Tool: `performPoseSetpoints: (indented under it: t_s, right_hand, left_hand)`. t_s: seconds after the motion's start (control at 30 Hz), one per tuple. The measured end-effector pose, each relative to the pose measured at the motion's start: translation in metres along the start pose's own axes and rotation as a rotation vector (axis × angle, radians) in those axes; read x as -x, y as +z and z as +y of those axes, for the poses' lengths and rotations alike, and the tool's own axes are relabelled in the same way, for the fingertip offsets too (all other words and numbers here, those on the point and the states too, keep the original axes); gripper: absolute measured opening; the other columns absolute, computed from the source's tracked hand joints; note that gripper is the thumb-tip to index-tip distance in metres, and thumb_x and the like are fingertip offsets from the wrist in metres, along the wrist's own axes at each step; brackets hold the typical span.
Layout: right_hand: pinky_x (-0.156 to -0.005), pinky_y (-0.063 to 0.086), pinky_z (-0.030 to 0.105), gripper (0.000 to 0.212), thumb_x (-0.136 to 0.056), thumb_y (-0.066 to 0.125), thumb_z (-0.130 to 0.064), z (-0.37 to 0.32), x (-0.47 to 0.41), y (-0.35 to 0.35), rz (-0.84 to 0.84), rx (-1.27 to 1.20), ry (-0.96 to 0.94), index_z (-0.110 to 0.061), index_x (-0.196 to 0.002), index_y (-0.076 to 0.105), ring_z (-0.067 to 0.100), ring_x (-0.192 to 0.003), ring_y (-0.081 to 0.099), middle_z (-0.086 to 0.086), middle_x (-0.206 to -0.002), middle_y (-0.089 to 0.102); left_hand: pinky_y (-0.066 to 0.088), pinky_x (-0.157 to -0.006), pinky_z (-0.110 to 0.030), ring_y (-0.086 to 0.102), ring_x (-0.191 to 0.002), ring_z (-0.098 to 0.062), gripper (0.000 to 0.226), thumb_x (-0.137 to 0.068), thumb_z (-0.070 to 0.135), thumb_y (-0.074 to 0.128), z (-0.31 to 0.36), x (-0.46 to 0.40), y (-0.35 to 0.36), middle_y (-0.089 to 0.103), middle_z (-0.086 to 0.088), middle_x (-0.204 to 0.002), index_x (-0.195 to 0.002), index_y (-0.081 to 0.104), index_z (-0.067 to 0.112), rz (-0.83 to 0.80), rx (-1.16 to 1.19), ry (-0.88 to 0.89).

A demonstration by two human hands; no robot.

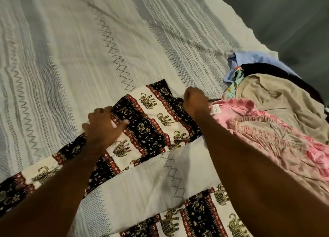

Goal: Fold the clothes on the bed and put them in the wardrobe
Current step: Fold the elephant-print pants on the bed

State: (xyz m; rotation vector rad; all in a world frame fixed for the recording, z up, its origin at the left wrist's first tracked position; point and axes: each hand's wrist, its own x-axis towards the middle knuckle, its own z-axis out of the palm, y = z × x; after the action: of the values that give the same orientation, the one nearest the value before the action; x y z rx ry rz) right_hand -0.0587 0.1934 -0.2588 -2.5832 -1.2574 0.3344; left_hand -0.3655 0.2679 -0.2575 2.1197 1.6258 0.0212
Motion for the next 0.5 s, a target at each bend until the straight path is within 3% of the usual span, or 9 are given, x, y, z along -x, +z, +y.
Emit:
performPoseSetpoints:
  t_s: [0.07, 0.13, 0.2, 0.27, 0.37, 0.43, 0.5]
  right_hand:
    - [-0.101, 0.047, 0.054, 0.027, -0.103, 0.051, -0.026, -0.027, -0.013, 0.007, -0.115, -0.14, 0.024, -0.015, -0.127, 0.058, 0.029, -0.111, 0.059, 0.011, -0.124, 0.061]
    - [-0.11, 0.035, 0.056, 0.043, -0.106, 0.042, -0.036, -0.049, -0.023, 0.015, -0.197, -0.088, 0.027, -0.018, -0.145, 0.044, 0.032, -0.131, 0.049, 0.012, -0.142, 0.052]
    - [-0.111, 0.027, 0.063, 0.052, -0.105, 0.042, -0.041, -0.065, -0.031, 0.024, -0.244, -0.059, 0.071, -0.017, -0.151, 0.033, 0.035, -0.138, 0.041, 0.013, -0.149, 0.046]
    - [-0.11, 0.025, 0.066, 0.055, -0.104, 0.044, -0.044, -0.071, -0.039, 0.027, -0.277, -0.032, 0.149, -0.014, -0.149, 0.033, 0.036, -0.139, 0.039, 0.014, -0.149, 0.042]
    - [-0.112, 0.023, 0.062, 0.05, -0.101, 0.051, -0.042, -0.074, -0.049, 0.029, -0.305, 0.029, 0.217, -0.014, -0.142, 0.042, 0.035, -0.139, 0.039, 0.013, -0.143, 0.049]
    - [-0.112, 0.021, 0.062, 0.039, -0.1, 0.052, -0.033, -0.074, -0.058, 0.025, -0.213, -0.045, 0.22, -0.016, -0.135, 0.048, 0.033, -0.135, 0.044, 0.011, -0.137, 0.055]
    - [-0.112, 0.019, 0.059, 0.03, -0.103, 0.047, -0.028, -0.083, -0.066, 0.02, -0.1, -0.149, 0.22, -0.018, -0.13, 0.051, 0.03, -0.128, 0.051, 0.007, -0.132, 0.06]
  left_hand:
    - [0.035, -0.101, -0.059, 0.047, -0.123, -0.041, 0.05, -0.095, 0.05, 0.059, -0.025, -0.003, -0.007, 0.058, -0.021, -0.127, -0.128, 0.055, 0.012, 0.108, -0.068, -0.135]
    - [0.034, -0.101, -0.059, 0.054, -0.115, -0.039, 0.042, -0.096, 0.05, 0.058, -0.054, -0.003, -0.015, 0.063, -0.016, -0.114, -0.116, 0.06, 0.012, 0.055, -0.155, -0.189]
    - [0.033, -0.102, -0.058, 0.058, -0.109, -0.037, 0.032, -0.094, 0.048, 0.064, -0.077, -0.001, -0.022, 0.062, -0.01, -0.104, -0.103, 0.062, 0.017, -0.044, -0.137, -0.173]
    - [0.034, -0.101, -0.057, 0.058, -0.108, -0.034, 0.018, -0.094, 0.037, 0.065, -0.09, 0.001, -0.025, 0.055, -0.005, -0.099, -0.095, 0.063, 0.02, -0.126, -0.099, -0.106]
    - [0.039, -0.094, -0.05, 0.058, -0.103, -0.032, 0.009, -0.101, 0.027, 0.056, -0.106, 0.001, -0.03, 0.056, -0.005, -0.098, -0.099, 0.061, 0.02, -0.163, -0.023, 0.009]
    - [0.046, -0.078, -0.042, 0.062, -0.088, -0.034, 0.013, -0.105, 0.026, 0.046, -0.11, -0.002, -0.039, 0.063, -0.012, -0.091, -0.105, 0.054, 0.015, -0.12, 0.173, -0.014]
    - [0.042, -0.067, -0.037, 0.061, -0.073, -0.029, 0.017, -0.107, 0.026, 0.041, -0.116, -0.008, -0.049, 0.063, -0.014, -0.082, -0.11, 0.048, 0.011, -0.063, 0.285, -0.053]
